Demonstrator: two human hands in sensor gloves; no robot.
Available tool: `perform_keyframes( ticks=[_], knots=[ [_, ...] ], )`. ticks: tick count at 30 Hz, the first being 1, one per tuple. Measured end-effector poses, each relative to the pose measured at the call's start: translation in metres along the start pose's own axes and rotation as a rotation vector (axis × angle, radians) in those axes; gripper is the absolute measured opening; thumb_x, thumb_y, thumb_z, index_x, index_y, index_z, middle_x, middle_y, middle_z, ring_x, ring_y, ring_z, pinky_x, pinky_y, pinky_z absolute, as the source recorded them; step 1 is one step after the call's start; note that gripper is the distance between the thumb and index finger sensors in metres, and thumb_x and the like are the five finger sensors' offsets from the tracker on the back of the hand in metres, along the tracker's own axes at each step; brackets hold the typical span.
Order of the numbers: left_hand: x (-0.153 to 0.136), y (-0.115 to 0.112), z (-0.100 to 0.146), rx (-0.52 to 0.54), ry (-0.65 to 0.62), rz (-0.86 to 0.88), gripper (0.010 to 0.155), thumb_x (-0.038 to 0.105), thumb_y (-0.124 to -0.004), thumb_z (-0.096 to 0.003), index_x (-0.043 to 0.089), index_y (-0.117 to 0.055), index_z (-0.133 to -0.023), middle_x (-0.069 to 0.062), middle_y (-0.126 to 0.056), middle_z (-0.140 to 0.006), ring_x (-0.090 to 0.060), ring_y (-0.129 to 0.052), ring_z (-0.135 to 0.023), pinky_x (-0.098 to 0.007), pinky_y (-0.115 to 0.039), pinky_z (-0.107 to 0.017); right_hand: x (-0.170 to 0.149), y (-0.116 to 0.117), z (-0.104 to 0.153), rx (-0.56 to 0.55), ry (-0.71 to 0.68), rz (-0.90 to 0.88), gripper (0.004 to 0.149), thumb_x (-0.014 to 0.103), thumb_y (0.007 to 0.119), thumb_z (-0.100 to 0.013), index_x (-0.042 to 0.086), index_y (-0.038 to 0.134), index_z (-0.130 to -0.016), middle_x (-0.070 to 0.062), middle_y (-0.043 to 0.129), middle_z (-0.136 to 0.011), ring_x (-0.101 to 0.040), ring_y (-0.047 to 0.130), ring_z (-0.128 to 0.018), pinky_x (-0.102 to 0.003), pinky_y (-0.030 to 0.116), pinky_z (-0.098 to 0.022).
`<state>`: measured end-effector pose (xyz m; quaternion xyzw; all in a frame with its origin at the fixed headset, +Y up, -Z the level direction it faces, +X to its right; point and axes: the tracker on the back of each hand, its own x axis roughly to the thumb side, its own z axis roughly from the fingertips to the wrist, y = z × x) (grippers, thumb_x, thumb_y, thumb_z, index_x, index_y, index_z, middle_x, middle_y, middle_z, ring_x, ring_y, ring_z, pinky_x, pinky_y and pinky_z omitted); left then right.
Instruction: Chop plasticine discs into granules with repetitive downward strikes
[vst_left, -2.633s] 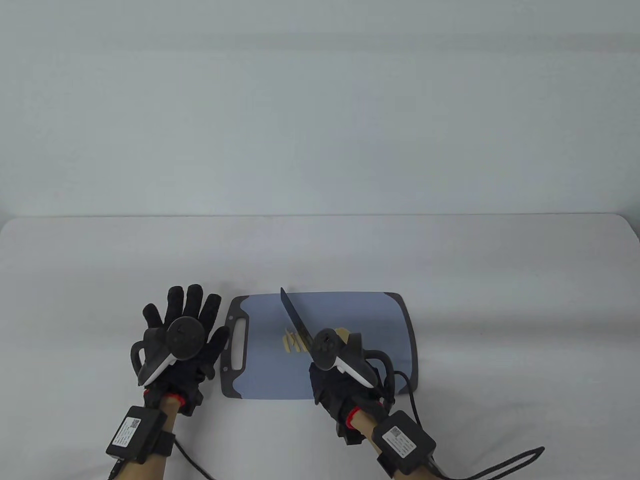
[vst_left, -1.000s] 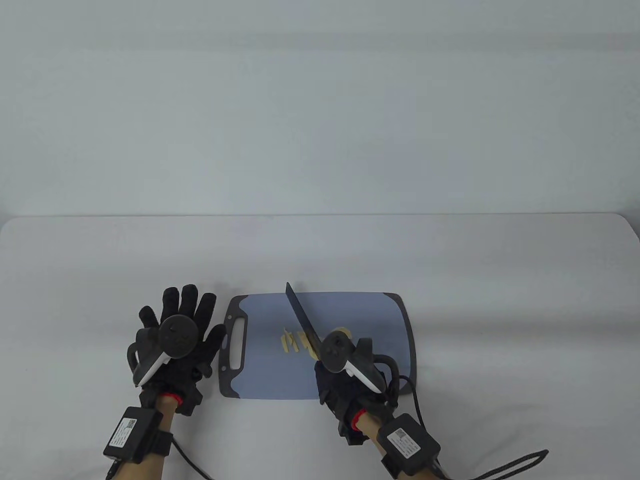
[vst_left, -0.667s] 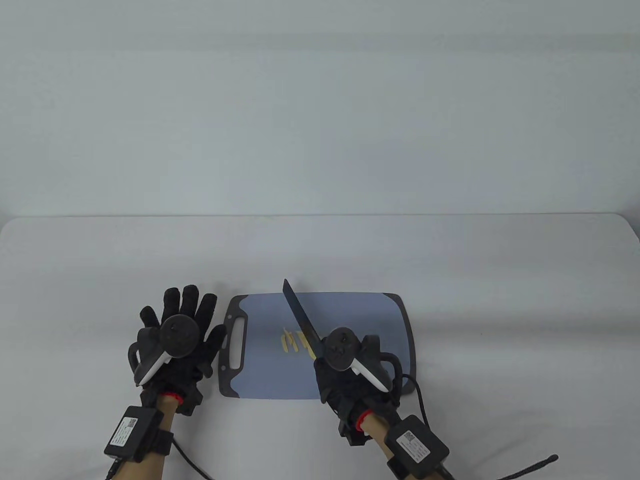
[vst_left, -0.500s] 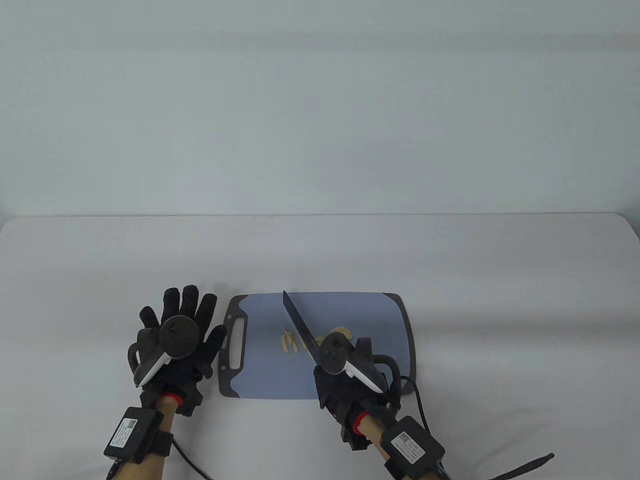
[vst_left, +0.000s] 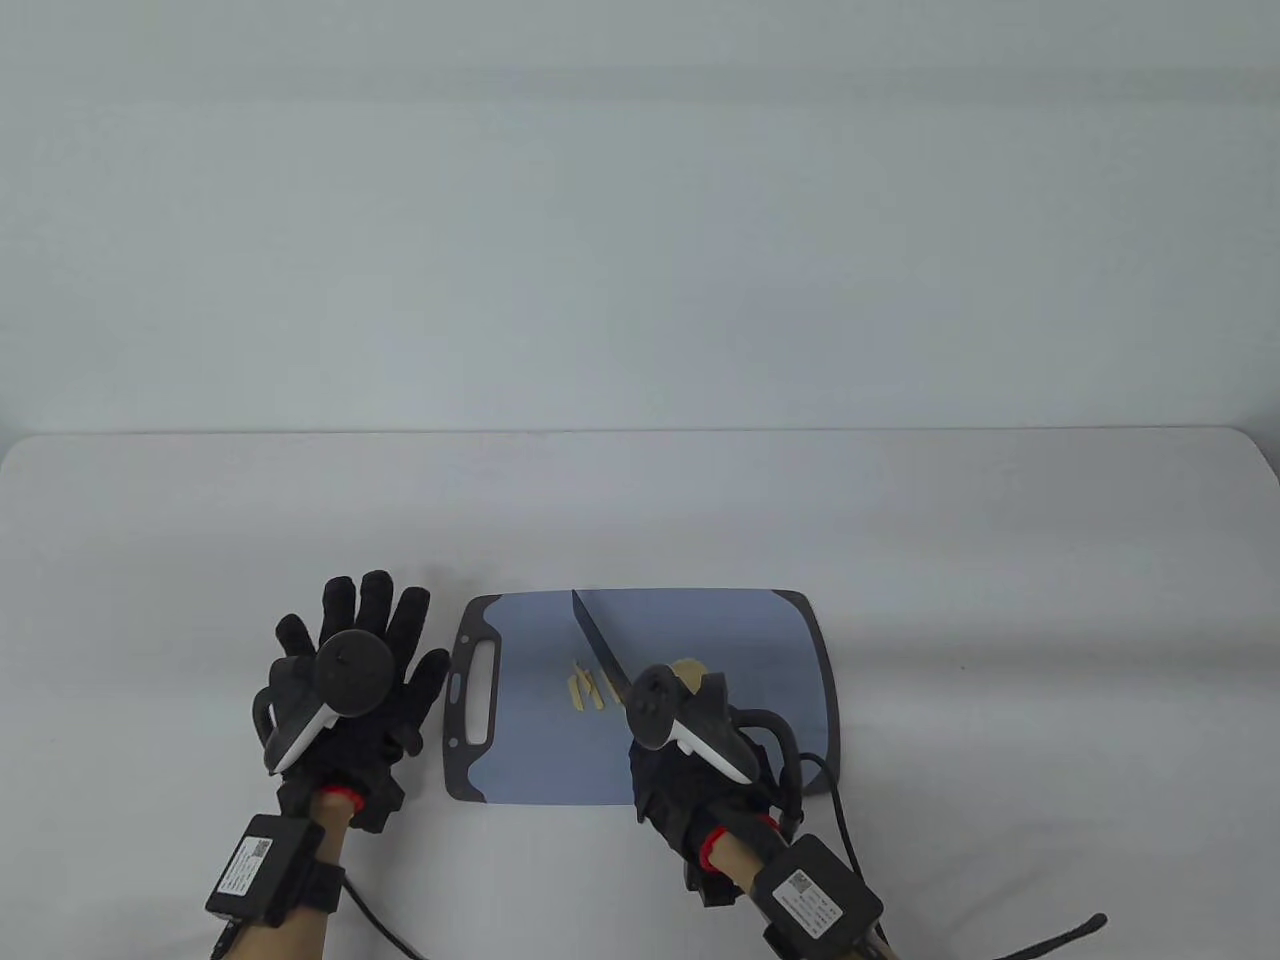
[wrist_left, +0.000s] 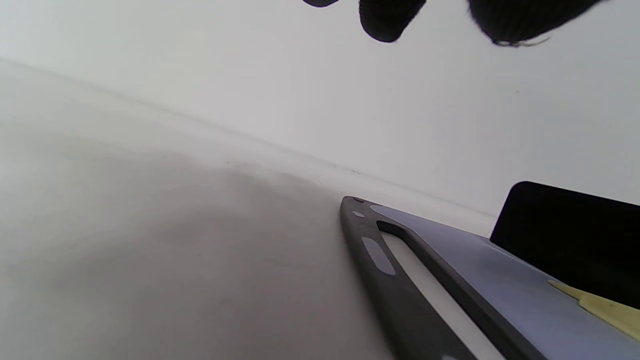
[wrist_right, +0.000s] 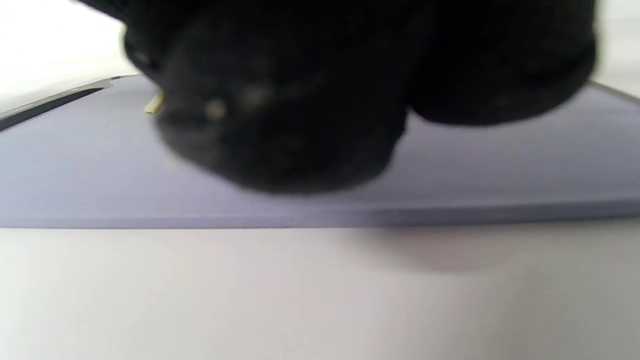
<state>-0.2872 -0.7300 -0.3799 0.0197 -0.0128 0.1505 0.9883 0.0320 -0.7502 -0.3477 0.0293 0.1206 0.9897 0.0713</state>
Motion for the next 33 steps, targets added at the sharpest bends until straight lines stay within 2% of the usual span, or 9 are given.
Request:
perform_keyframes(
  ticks=[2, 6, 8, 11, 19, 24, 26, 30, 33],
  knots=[
    [0.001, 0.000, 0.001, 0.003, -0.004, -0.001, 0.076, 0.075, -0.059, -0.0405, 0.049, -0.045, -0.110, 0.011, -0.027, -0.123, -0.028, -0.018, -0.121, -0.071, -0.013, -0.076, 0.001, 0.002, -0.002, -0.039, -0.022, -0.019, 0.051, 0.052, 0.065, -0.046, 0.033, 0.063, -0.093, 0.016, 0.096, -0.040, -0.005, 0.105, -0.011, -0.039, 0.094, -0.017],
    [0.001, -0.001, 0.001, -0.002, -0.006, -0.008, 0.076, 0.075, -0.059, -0.0405, 0.050, -0.045, -0.110, 0.011, -0.027, -0.123, -0.029, -0.018, -0.121, -0.072, -0.013, -0.076, -0.009, -0.012, 0.000, 0.047, -0.040, -0.098, 0.051, 0.053, 0.066, -0.047, 0.032, 0.066, -0.093, 0.016, 0.098, -0.040, -0.004, 0.105, -0.011, -0.038, 0.094, -0.018],
    [0.001, -0.001, 0.000, -0.005, -0.004, -0.004, 0.076, 0.075, -0.059, -0.0406, 0.049, -0.044, -0.110, 0.011, -0.027, -0.123, -0.028, -0.018, -0.121, -0.071, -0.012, -0.076, -0.013, -0.023, 0.005, 0.001, -0.037, -0.165, 0.052, 0.053, 0.066, -0.047, 0.031, 0.065, -0.094, 0.015, 0.098, -0.040, -0.005, 0.105, -0.011, -0.038, 0.094, -0.018],
    [0.001, -0.001, 0.000, -0.009, -0.003, -0.006, 0.076, 0.075, -0.058, -0.0406, 0.049, -0.044, -0.110, 0.011, -0.027, -0.123, -0.029, -0.018, -0.121, -0.071, -0.012, -0.076, -0.019, -0.034, 0.009, -0.039, -0.020, -0.134, 0.052, 0.053, 0.066, -0.047, 0.031, 0.065, -0.094, 0.016, 0.098, -0.040, -0.004, 0.105, -0.011, -0.038, 0.094, -0.017],
    [0.002, -0.002, 0.000, -0.010, -0.006, -0.017, 0.076, 0.076, -0.058, -0.0406, 0.049, -0.044, -0.111, 0.011, -0.027, -0.123, -0.028, -0.018, -0.121, -0.072, -0.013, -0.076, -0.025, -0.014, 0.006, 0.062, 0.026, -0.074, 0.052, 0.053, 0.066, -0.047, 0.031, 0.064, -0.094, 0.016, 0.098, -0.040, -0.003, 0.105, -0.011, -0.037, 0.094, -0.017],
    [0.002, -0.003, -0.001, -0.009, -0.004, -0.014, 0.076, 0.076, -0.058, -0.0405, 0.050, -0.044, -0.110, 0.011, -0.027, -0.123, -0.029, -0.018, -0.121, -0.071, -0.013, -0.076, -0.024, 0.002, 0.000, -0.015, 0.016, -0.092, 0.051, 0.053, 0.064, -0.046, 0.032, 0.062, -0.093, 0.017, 0.096, -0.040, -0.004, 0.104, -0.011, -0.038, 0.094, -0.017],
    [0.002, -0.003, 0.000, -0.008, -0.007, -0.015, 0.076, 0.076, -0.058, -0.0405, 0.050, -0.044, -0.110, 0.011, -0.027, -0.123, -0.028, -0.018, -0.121, -0.072, -0.013, -0.076, -0.025, 0.001, -0.002, 0.006, 0.025, -0.130, 0.051, 0.052, 0.065, -0.046, 0.032, 0.062, -0.093, 0.016, 0.096, -0.040, -0.005, 0.104, -0.011, -0.038, 0.094, -0.017],
    [-0.001, -0.002, -0.001, -0.008, 0.002, -0.006, 0.076, 0.075, -0.058, -0.0405, 0.050, -0.044, -0.110, 0.011, -0.027, -0.123, -0.029, -0.018, -0.121, -0.071, -0.013, -0.076, -0.021, -0.008, 0.005, 0.058, 0.046, -0.064, 0.051, 0.053, 0.065, -0.046, 0.032, 0.064, -0.093, 0.015, 0.097, -0.040, -0.005, 0.105, -0.011, -0.039, 0.094, -0.017],
    [0.000, -0.003, -0.001, -0.013, 0.000, -0.008, 0.076, 0.075, -0.058, -0.0406, 0.049, -0.044, -0.111, 0.011, -0.027, -0.123, -0.029, -0.018, -0.121, -0.071, -0.012, -0.076, -0.016, 0.000, 0.000, -0.027, 0.034, -0.074, 0.051, 0.053, 0.065, -0.046, 0.031, 0.063, -0.092, 0.015, 0.097, -0.040, -0.005, 0.105, -0.011, -0.039, 0.094, -0.018]
  ],
)
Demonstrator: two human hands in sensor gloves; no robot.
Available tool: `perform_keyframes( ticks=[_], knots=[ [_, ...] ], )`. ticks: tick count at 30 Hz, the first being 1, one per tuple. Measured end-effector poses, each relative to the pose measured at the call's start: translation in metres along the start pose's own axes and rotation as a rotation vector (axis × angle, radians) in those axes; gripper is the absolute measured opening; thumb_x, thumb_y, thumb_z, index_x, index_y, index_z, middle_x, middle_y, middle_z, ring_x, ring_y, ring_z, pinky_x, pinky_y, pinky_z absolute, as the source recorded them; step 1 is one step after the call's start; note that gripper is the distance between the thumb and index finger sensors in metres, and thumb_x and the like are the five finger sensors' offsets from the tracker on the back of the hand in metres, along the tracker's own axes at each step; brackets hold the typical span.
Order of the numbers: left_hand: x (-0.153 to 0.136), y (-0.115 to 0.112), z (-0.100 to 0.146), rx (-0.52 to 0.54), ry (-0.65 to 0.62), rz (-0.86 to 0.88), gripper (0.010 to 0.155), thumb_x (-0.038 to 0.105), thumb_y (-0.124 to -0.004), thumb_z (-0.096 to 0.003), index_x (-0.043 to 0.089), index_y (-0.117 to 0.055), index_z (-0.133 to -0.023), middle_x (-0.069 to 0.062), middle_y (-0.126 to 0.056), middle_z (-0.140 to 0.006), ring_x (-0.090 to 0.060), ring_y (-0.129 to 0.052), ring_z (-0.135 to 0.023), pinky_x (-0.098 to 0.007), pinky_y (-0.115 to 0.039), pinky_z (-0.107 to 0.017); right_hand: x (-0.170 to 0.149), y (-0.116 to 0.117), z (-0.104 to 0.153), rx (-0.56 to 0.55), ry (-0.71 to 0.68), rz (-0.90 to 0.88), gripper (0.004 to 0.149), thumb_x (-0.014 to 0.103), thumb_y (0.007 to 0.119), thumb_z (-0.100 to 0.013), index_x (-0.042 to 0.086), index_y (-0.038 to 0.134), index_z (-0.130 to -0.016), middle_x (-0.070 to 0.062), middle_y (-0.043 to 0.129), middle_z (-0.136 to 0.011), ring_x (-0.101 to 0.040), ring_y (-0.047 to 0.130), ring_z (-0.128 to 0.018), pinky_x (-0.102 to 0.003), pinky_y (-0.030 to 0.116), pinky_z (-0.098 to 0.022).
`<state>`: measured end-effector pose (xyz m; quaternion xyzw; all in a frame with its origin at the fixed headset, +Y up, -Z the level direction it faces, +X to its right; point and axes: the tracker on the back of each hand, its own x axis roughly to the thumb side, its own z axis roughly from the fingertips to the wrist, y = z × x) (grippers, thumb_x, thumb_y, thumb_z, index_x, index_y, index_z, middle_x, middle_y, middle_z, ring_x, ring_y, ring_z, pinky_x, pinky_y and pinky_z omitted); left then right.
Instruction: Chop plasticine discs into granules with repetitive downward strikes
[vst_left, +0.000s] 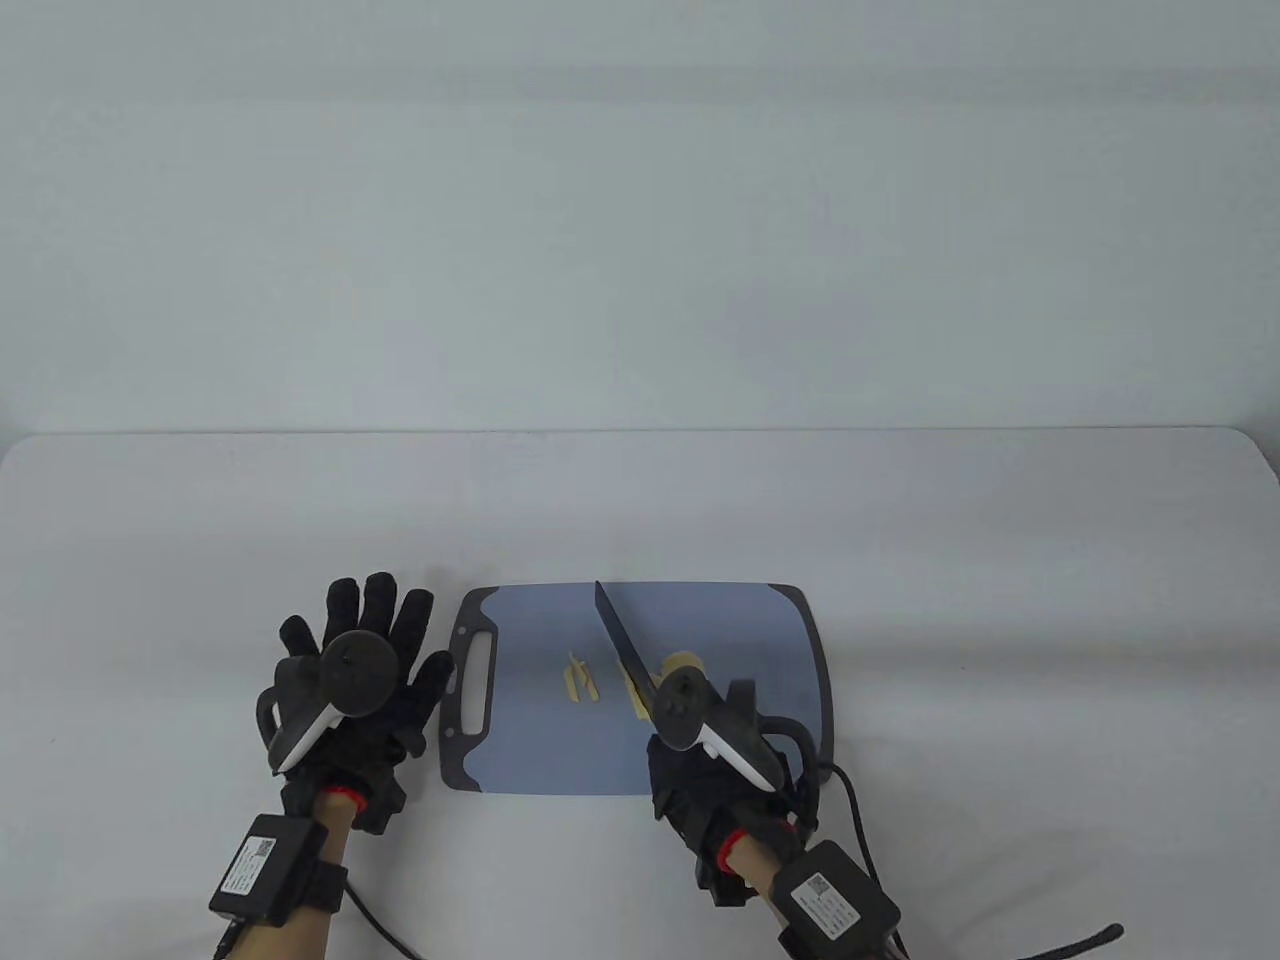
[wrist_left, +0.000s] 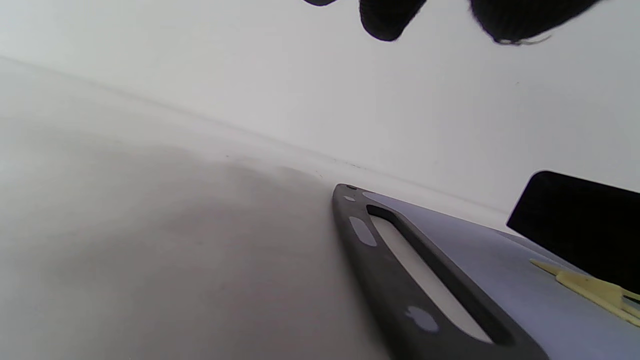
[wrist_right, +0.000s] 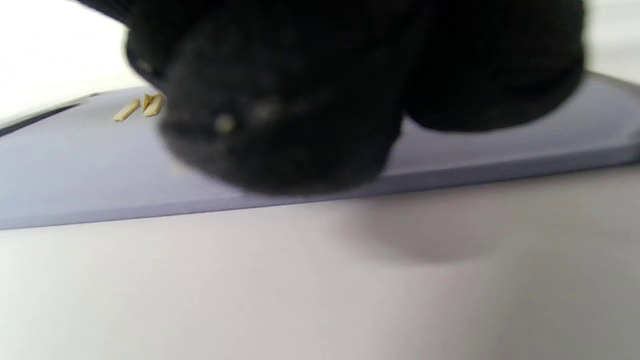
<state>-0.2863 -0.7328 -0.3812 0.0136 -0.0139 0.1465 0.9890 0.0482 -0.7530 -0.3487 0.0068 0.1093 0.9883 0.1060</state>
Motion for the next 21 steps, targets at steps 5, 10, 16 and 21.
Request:
perform_keyframes(
  ticks=[5, 10, 16, 21],
  knots=[
    [0.001, 0.000, 0.001, 0.002, -0.005, -0.008, 0.076, 0.076, -0.058, -0.0406, 0.049, -0.044, -0.111, 0.011, -0.027, -0.123, -0.029, -0.018, -0.121, -0.072, -0.013, -0.076, 0.001, -0.019, -0.005, -0.038, -0.044, -0.151, 0.052, 0.053, 0.065, -0.046, 0.029, 0.064, -0.093, 0.016, 0.098, -0.041, -0.003, 0.105, -0.011, -0.038, 0.094, -0.018],
    [0.000, -0.001, 0.000, -0.004, -0.001, -0.003, 0.076, 0.075, -0.058, -0.0406, 0.050, -0.044, -0.110, 0.011, -0.027, -0.123, -0.029, -0.018, -0.121, -0.072, -0.012, -0.076, -0.010, -0.022, -0.002, -0.010, -0.020, -0.094, 0.053, 0.053, 0.065, -0.047, 0.030, 0.064, -0.094, 0.016, 0.098, -0.041, -0.003, 0.105, -0.011, -0.037, 0.094, -0.018],
    [0.003, -0.003, 0.001, -0.006, -0.008, -0.019, 0.076, 0.076, -0.058, -0.0406, 0.050, -0.044, -0.110, 0.011, -0.027, -0.123, -0.029, -0.018, -0.121, -0.071, -0.013, -0.076, -0.007, -0.007, -0.006, 0.012, 0.025, 0.022, 0.051, 0.053, 0.064, -0.046, 0.032, 0.063, -0.093, 0.017, 0.097, -0.040, -0.003, 0.105, -0.011, -0.037, 0.094, -0.017],
    [0.004, -0.003, 0.000, -0.010, -0.010, -0.019, 0.076, 0.076, -0.058, -0.0406, 0.049, -0.044, -0.111, 0.011, -0.027, -0.123, -0.029, -0.018, -0.121, -0.072, -0.013, -0.076, -0.009, -0.005, -0.011, 0.041, 0.028, -0.027, 0.051, 0.052, 0.065, -0.046, 0.032, 0.063, -0.093, 0.016, 0.096, -0.040, -0.005, 0.105, -0.011, -0.039, 0.094, -0.017]
  ],
)
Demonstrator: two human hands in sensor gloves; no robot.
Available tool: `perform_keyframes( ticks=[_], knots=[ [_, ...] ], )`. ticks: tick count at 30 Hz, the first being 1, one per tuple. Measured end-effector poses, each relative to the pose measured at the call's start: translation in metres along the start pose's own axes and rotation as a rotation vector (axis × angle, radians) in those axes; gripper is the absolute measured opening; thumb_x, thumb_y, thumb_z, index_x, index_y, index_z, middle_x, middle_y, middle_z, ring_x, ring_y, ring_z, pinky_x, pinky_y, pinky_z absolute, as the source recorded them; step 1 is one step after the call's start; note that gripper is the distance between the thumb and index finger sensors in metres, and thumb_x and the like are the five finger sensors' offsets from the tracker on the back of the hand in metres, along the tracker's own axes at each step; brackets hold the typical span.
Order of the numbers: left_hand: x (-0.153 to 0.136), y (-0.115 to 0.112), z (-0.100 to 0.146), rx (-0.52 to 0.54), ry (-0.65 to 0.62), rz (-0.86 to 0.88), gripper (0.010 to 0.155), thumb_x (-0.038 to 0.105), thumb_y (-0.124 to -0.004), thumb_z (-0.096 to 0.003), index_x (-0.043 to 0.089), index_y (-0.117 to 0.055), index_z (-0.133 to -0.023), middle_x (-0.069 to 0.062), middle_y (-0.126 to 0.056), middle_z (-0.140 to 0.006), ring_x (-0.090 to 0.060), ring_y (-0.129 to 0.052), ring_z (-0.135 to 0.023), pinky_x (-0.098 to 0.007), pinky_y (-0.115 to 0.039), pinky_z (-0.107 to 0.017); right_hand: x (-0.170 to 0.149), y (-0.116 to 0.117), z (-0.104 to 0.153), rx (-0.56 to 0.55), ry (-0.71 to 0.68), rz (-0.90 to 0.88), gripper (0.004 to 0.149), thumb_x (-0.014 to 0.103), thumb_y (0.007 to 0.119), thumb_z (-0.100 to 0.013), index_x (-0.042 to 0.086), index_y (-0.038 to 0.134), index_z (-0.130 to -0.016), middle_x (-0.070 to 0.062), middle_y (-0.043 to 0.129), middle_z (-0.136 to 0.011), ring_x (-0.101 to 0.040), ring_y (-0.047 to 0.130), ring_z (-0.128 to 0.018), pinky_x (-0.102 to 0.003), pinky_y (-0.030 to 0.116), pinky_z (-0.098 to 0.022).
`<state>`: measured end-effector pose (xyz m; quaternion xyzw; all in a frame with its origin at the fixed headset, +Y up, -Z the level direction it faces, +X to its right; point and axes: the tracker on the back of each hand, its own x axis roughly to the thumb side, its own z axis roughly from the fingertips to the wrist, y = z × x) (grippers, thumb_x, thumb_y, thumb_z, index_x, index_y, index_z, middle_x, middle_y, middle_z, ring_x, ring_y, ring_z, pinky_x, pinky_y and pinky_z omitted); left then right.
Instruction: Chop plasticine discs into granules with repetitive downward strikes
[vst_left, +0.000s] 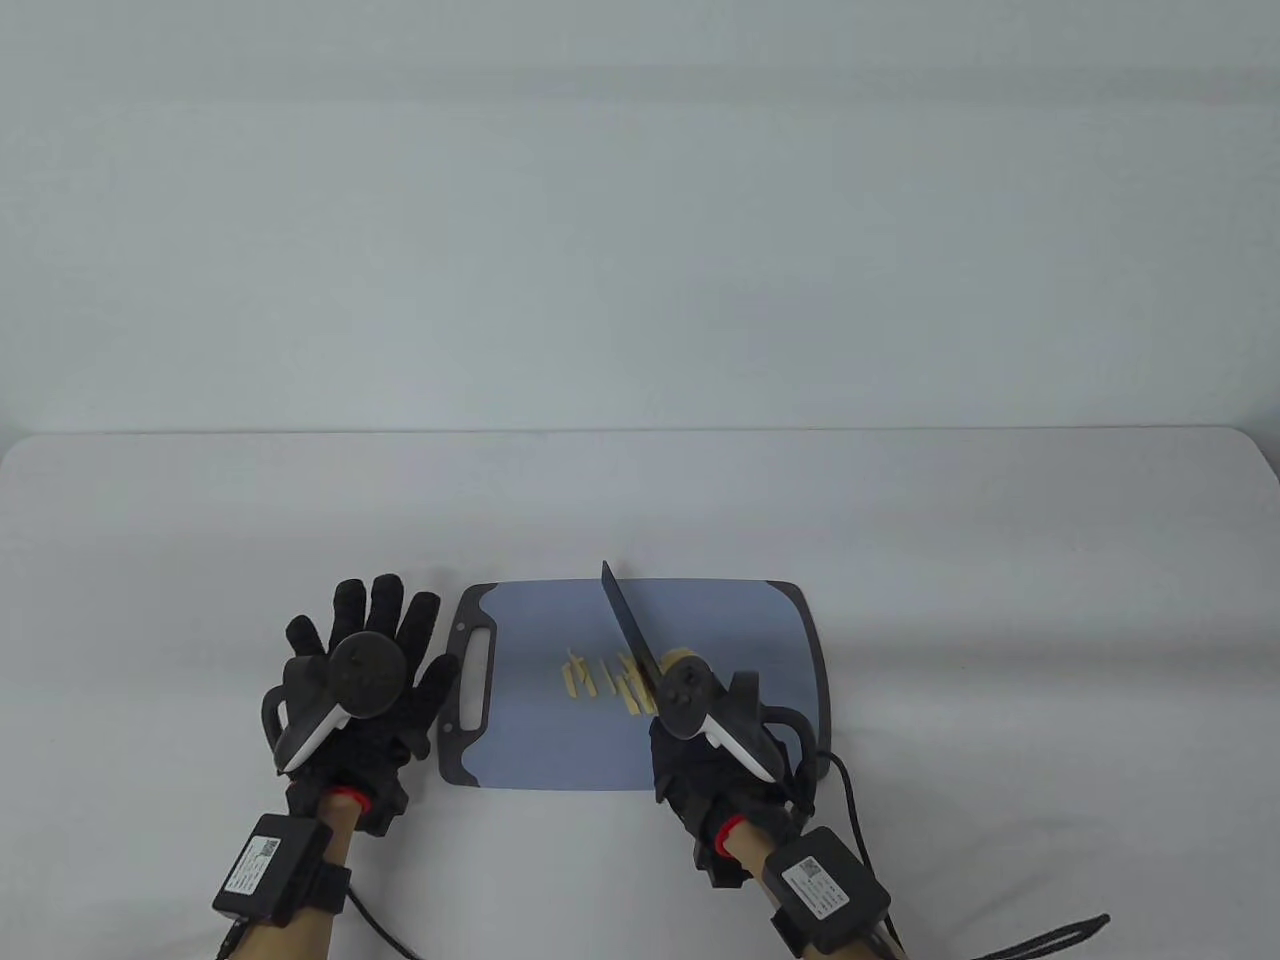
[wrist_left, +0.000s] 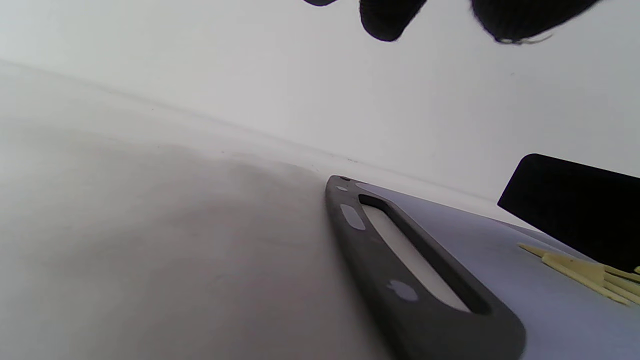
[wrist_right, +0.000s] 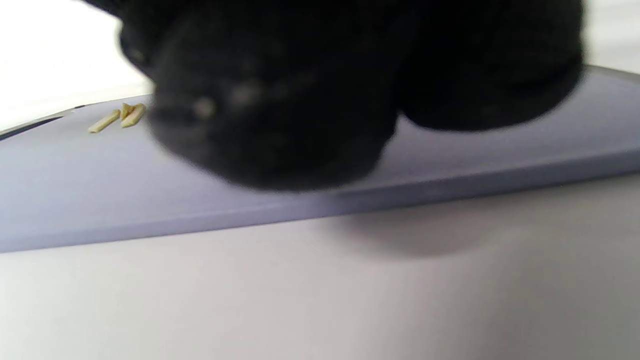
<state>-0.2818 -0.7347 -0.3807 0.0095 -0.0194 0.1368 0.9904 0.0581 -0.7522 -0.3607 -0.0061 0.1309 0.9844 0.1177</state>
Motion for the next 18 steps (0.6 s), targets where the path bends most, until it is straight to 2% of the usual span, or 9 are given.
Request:
perform_keyframes(
  ticks=[3, 8, 10, 12, 14, 16, 18],
  knots=[
    [-0.001, 0.000, 0.000, 0.003, 0.004, 0.003, 0.076, 0.076, -0.058, -0.0406, 0.049, -0.044, -0.110, 0.011, -0.027, -0.123, -0.028, -0.018, -0.121, -0.072, -0.013, -0.076, -0.001, -0.010, 0.006, 0.083, 0.014, 0.022, 0.051, 0.052, 0.065, -0.046, 0.032, 0.063, -0.093, 0.015, 0.097, -0.040, -0.006, 0.105, -0.010, -0.039, 0.094, -0.016],
    [-0.001, 0.000, -0.001, 0.000, 0.006, 0.007, 0.076, 0.076, -0.058, -0.0407, 0.050, -0.044, -0.111, 0.011, -0.027, -0.123, -0.028, -0.018, -0.121, -0.072, -0.013, -0.076, -0.003, -0.001, 0.002, 0.022, 0.019, 0.000, 0.051, 0.053, 0.065, -0.046, 0.032, 0.064, -0.092, 0.016, 0.097, -0.039, -0.005, 0.105, -0.011, -0.039, 0.094, -0.017],
    [-0.001, 0.000, 0.000, 0.001, 0.003, 0.003, 0.076, 0.076, -0.058, -0.0407, 0.049, -0.044, -0.111, 0.011, -0.027, -0.123, -0.029, -0.018, -0.121, -0.072, -0.013, -0.076, -0.001, 0.001, -0.004, -0.017, -0.024, -0.019, 0.051, 0.052, 0.065, -0.046, 0.032, 0.064, -0.092, 0.016, 0.097, -0.040, -0.005, 0.105, -0.011, -0.039, 0.094, -0.018],
    [-0.001, 0.000, 0.000, 0.000, 0.002, 0.002, 0.076, 0.076, -0.058, -0.0406, 0.050, -0.044, -0.110, 0.011, -0.027, -0.123, -0.029, -0.018, -0.121, -0.072, -0.013, -0.076, -0.005, -0.006, -0.004, 0.022, -0.034, -0.076, 0.051, 0.053, 0.065, -0.046, 0.031, 0.065, -0.093, 0.016, 0.098, -0.040, -0.003, 0.105, -0.012, -0.038, 0.095, -0.019],
    [-0.002, 0.000, -0.001, -0.001, 0.005, 0.006, 0.076, 0.076, -0.058, -0.0406, 0.050, -0.044, -0.110, 0.011, -0.027, -0.123, -0.029, -0.018, -0.121, -0.072, -0.013, -0.076, -0.006, -0.014, 0.000, -0.021, -0.037, -0.136, 0.051, 0.053, 0.065, -0.047, 0.030, 0.065, -0.093, 0.016, 0.098, -0.040, -0.004, 0.105, -0.012, -0.038, 0.094, -0.018],
    [-0.003, 0.000, -0.001, -0.001, 0.008, 0.012, 0.076, 0.076, -0.058, -0.0405, 0.050, -0.044, -0.110, 0.011, -0.027, -0.123, -0.028, -0.018, -0.121, -0.071, -0.012, -0.076, -0.009, -0.026, 0.003, -0.080, -0.032, -0.113, 0.052, 0.053, 0.065, -0.046, 0.031, 0.064, -0.093, 0.016, 0.098, -0.040, -0.004, 0.105, -0.011, -0.038, 0.094, -0.018],
    [-0.003, 0.000, -0.001, -0.004, 0.008, 0.012, 0.076, 0.076, -0.058, -0.0407, 0.050, -0.044, -0.111, 0.011, -0.026, -0.123, -0.028, -0.017, -0.121, -0.071, -0.012, -0.076, -0.013, -0.028, 0.004, -0.063, -0.028, -0.113, 0.051, 0.053, 0.066, -0.047, 0.031, 0.065, -0.093, 0.016, 0.098, -0.040, -0.004, 0.105, -0.011, -0.038, 0.094, -0.018]
  ],
)
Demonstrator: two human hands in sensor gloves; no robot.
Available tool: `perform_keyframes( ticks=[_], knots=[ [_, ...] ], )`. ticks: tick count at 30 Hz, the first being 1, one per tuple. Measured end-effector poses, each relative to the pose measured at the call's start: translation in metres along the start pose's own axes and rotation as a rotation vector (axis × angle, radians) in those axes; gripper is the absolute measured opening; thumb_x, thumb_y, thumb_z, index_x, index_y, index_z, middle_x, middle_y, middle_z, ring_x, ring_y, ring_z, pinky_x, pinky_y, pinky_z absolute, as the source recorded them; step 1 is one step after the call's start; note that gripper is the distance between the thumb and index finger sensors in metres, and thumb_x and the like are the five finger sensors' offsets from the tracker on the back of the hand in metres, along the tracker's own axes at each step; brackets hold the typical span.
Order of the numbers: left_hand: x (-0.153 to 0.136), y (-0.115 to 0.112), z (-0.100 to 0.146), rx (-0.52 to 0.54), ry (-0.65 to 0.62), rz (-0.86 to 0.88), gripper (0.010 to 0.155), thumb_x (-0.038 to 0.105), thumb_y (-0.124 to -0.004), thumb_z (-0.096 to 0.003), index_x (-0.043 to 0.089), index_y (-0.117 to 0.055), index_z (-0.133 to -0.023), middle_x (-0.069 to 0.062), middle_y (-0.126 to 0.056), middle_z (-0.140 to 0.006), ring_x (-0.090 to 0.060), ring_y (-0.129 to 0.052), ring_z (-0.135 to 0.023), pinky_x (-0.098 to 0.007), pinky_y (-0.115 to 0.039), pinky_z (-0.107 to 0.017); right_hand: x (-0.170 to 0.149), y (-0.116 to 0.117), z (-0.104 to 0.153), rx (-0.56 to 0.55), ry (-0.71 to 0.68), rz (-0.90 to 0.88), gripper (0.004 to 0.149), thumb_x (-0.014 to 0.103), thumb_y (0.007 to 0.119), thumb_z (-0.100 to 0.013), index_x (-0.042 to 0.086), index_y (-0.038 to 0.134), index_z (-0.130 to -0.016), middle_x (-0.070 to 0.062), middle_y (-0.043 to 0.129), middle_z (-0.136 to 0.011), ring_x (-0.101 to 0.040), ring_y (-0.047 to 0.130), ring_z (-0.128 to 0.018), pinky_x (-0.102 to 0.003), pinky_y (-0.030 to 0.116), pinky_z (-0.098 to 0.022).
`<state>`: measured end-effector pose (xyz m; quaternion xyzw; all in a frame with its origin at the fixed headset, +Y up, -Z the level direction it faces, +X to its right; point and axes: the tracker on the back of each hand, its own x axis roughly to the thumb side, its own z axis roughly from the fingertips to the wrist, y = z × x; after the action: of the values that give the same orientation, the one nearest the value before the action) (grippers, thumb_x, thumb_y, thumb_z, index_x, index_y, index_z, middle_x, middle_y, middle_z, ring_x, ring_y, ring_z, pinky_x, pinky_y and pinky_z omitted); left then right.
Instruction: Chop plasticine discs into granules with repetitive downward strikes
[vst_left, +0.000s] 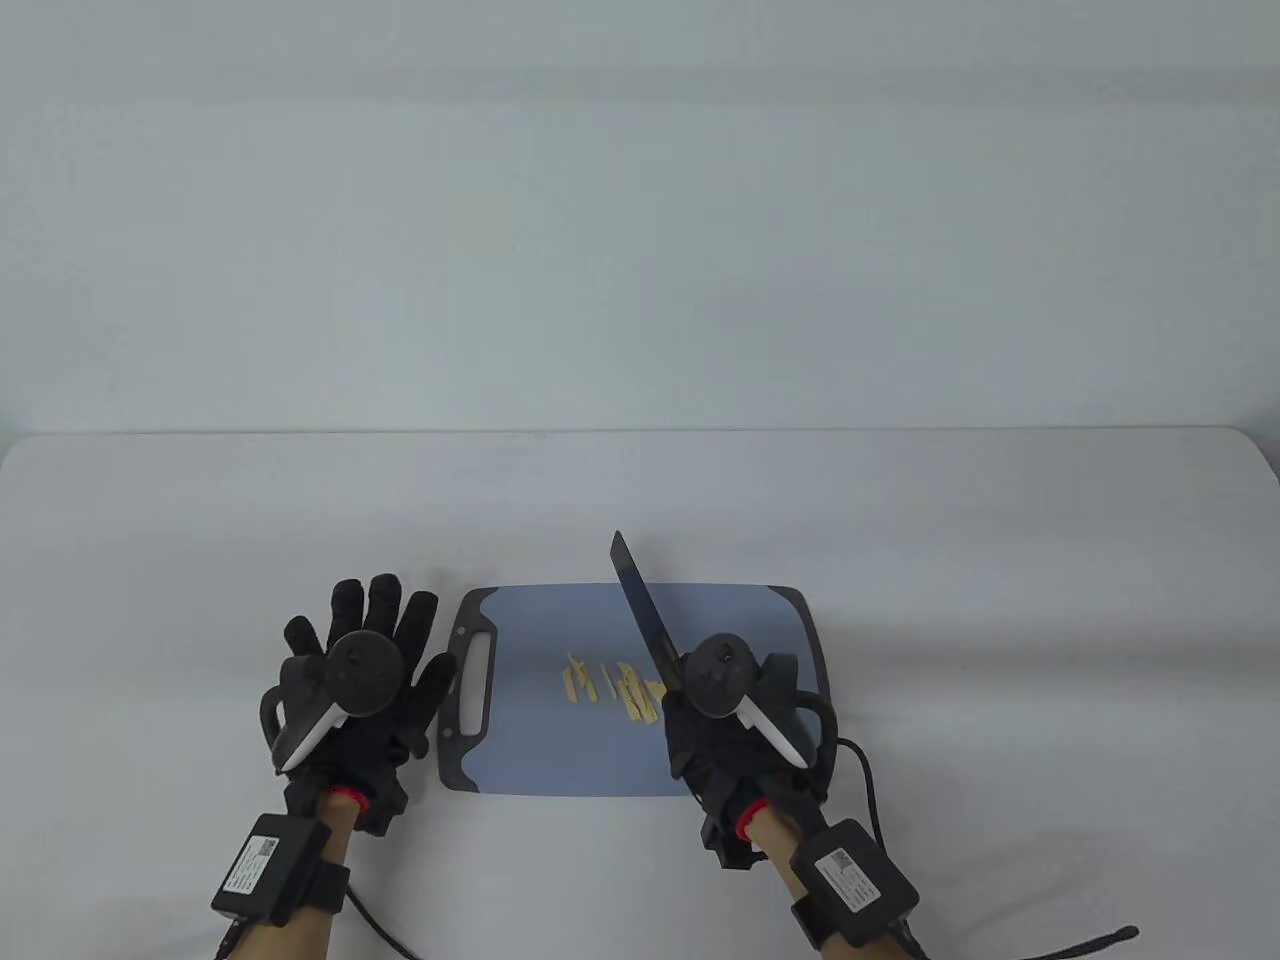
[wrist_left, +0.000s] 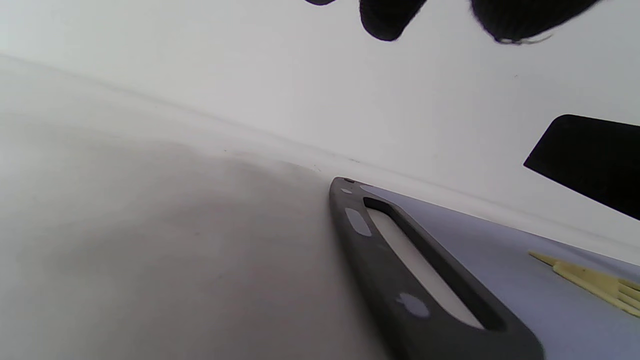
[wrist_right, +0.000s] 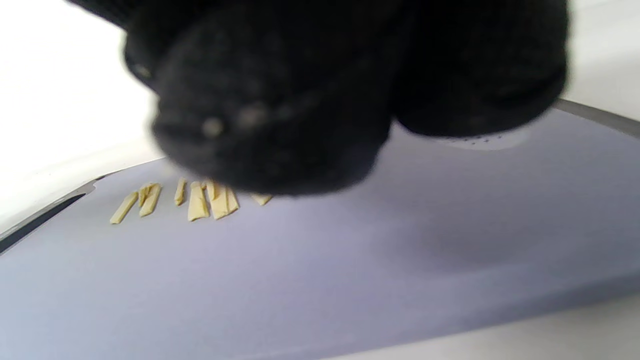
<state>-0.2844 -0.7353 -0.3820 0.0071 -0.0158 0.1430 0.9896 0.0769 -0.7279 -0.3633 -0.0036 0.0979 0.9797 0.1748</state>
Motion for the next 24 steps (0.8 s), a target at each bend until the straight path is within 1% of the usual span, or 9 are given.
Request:
perform_keyframes(
  ticks=[5, 7, 10, 11, 12, 17, 18, 21, 24],
  knots=[
    [0.001, -0.001, 0.000, 0.000, -0.005, -0.008, 0.076, 0.076, -0.058, -0.0405, 0.050, -0.044, -0.111, 0.011, -0.027, -0.123, -0.028, -0.018, -0.121, -0.072, -0.012, -0.076, -0.001, 0.015, -0.001, 0.067, 0.003, 0.063, 0.051, 0.053, 0.066, -0.047, 0.031, 0.065, -0.093, 0.016, 0.098, -0.040, -0.004, 0.105, -0.011, -0.038, 0.094, -0.018],
    [0.001, -0.001, 0.001, 0.003, -0.006, -0.008, 0.076, 0.076, -0.058, -0.0405, 0.049, -0.044, -0.111, 0.011, -0.027, -0.123, -0.028, -0.018, -0.121, -0.072, -0.013, -0.076, 0.001, 0.020, -0.004, 0.081, 0.028, 0.141, 0.051, 0.054, 0.065, -0.046, 0.033, 0.065, -0.093, 0.017, 0.097, -0.040, -0.003, 0.105, -0.012, -0.037, 0.095, -0.018],
    [0.001, 0.000, 0.000, 0.003, -0.004, -0.003, 0.076, 0.076, -0.058, -0.0405, 0.050, -0.044, -0.111, 0.011, -0.027, -0.123, -0.029, -0.017, -0.121, -0.072, -0.012, -0.076, 0.001, 0.026, -0.006, 0.063, 0.025, 0.116, 0.050, 0.053, 0.065, -0.046, 0.033, 0.065, -0.092, 0.017, 0.097, -0.040, -0.004, 0.105, -0.012, -0.038, 0.094, -0.018],
    [0.001, -0.001, 0.000, 0.002, -0.004, -0.003, 0.076, 0.076, -0.058, -0.0405, 0.050, -0.044, -0.111, 0.011, -0.027, -0.123, -0.029, -0.018, -0.121, -0.072, -0.012, -0.076, 0.000, 0.029, -0.006, 0.028, 0.012, 0.109, 0.050, 0.053, 0.065, -0.046, 0.033, 0.065, -0.091, 0.017, 0.097, -0.040, -0.004, 0.105, -0.012, -0.038, 0.094, -0.018],
    [0.001, -0.001, 0.000, 0.001, -0.005, -0.004, 0.076, 0.076, -0.058, -0.0405, 0.049, -0.044, -0.111, 0.011, -0.027, -0.123, -0.029, -0.018, -0.121, -0.072, -0.013, -0.076, 0.000, 0.029, -0.007, 0.016, 0.002, 0.108, 0.050, 0.053, 0.065, -0.046, 0.033, 0.064, -0.092, 0.017, 0.097, -0.040, -0.004, 0.105, -0.012, -0.038, 0.094, -0.018],
    [0.000, 0.000, 0.001, 0.008, -0.002, 0.000, 0.076, 0.076, -0.058, -0.0405, 0.049, -0.044, -0.111, 0.011, -0.027, -0.123, -0.029, -0.018, -0.121, -0.072, -0.013, -0.076, 0.004, 0.020, -0.002, 0.098, 0.042, 0.162, 0.050, 0.053, 0.066, -0.046, 0.033, 0.065, -0.092, 0.016, 0.097, -0.040, -0.005, 0.106, -0.012, -0.039, 0.094, -0.018],
    [0.000, 0.000, 0.001, 0.007, -0.001, 0.001, 0.076, 0.076, -0.058, -0.0405, 0.049, -0.044, -0.111, 0.011, -0.027, -0.123, -0.029, -0.018, -0.121, -0.072, -0.013, -0.076, 0.004, 0.021, -0.002, 0.090, 0.041, 0.162, 0.050, 0.053, 0.066, -0.046, 0.033, 0.065, -0.092, 0.016, 0.097, -0.040, -0.005, 0.106, -0.012, -0.039, 0.094, -0.019],
    [0.001, -0.001, 0.001, 0.003, -0.004, -0.004, 0.076, 0.076, -0.058, -0.0403, 0.049, -0.044, -0.111, 0.011, -0.027, -0.123, -0.029, -0.018, -0.121, -0.072, -0.013, -0.076, 0.005, 0.029, -0.007, -0.002, 0.002, 0.132, 0.050, 0.053, 0.066, -0.045, 0.032, 0.065, -0.091, 0.016, 0.097, -0.040, -0.005, 0.106, -0.013, -0.039, 0.094, -0.019],
    [0.002, -0.001, 0.001, 0.001, -0.008, -0.009, 0.076, 0.076, -0.058, -0.0406, 0.049, -0.044, -0.111, 0.011, -0.027, -0.123, -0.029, -0.018, -0.121, -0.072, -0.013, -0.076, 0.004, 0.023, -0.010, 0.019, -0.014, 0.049, 0.051, 0.053, 0.066, -0.046, 0.031, 0.066, -0.092, 0.016, 0.098, -0.040, -0.004, 0.105, -0.013, -0.039, 0.094, -0.020]
  ],
)
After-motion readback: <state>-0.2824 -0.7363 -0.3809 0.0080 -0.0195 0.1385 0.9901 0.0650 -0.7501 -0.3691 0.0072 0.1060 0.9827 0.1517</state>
